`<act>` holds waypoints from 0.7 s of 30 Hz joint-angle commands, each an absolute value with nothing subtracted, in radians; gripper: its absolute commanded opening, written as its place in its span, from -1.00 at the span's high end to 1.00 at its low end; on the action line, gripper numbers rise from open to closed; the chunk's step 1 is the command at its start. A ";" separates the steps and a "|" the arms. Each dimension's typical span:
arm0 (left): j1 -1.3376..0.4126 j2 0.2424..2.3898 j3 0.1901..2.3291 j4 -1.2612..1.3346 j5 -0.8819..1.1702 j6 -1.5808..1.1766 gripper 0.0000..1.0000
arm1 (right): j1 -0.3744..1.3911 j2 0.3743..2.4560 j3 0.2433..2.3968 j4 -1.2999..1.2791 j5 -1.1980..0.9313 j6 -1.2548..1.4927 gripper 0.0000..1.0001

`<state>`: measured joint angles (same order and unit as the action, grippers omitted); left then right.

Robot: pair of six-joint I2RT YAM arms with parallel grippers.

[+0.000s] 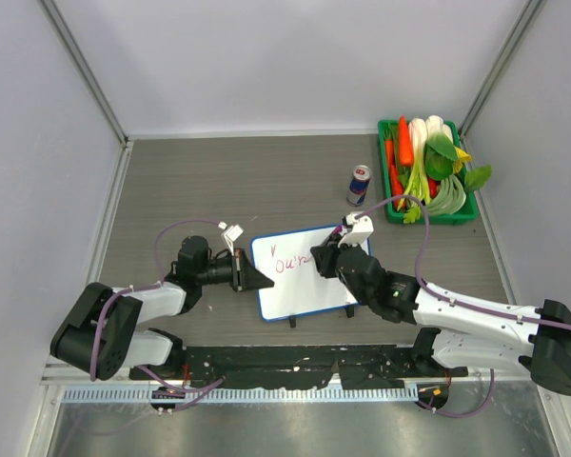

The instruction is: Write a sentence on the whiteboard

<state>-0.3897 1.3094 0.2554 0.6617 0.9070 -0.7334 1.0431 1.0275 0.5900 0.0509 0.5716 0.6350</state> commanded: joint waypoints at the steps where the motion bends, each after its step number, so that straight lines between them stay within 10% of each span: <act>1: -0.388 1.332 0.256 0.584 0.801 -0.707 1.00 | 1.039 1.019 0.561 0.008 0.587 0.647 0.98; 21: -0.385 1.339 0.258 0.586 0.802 -0.709 1.00 | 1.039 0.986 0.572 -0.038 0.657 0.634 0.97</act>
<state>-0.3893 1.3136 0.2565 0.6636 0.9089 -0.7330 1.0431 0.9943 0.5682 0.0166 0.5812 0.6495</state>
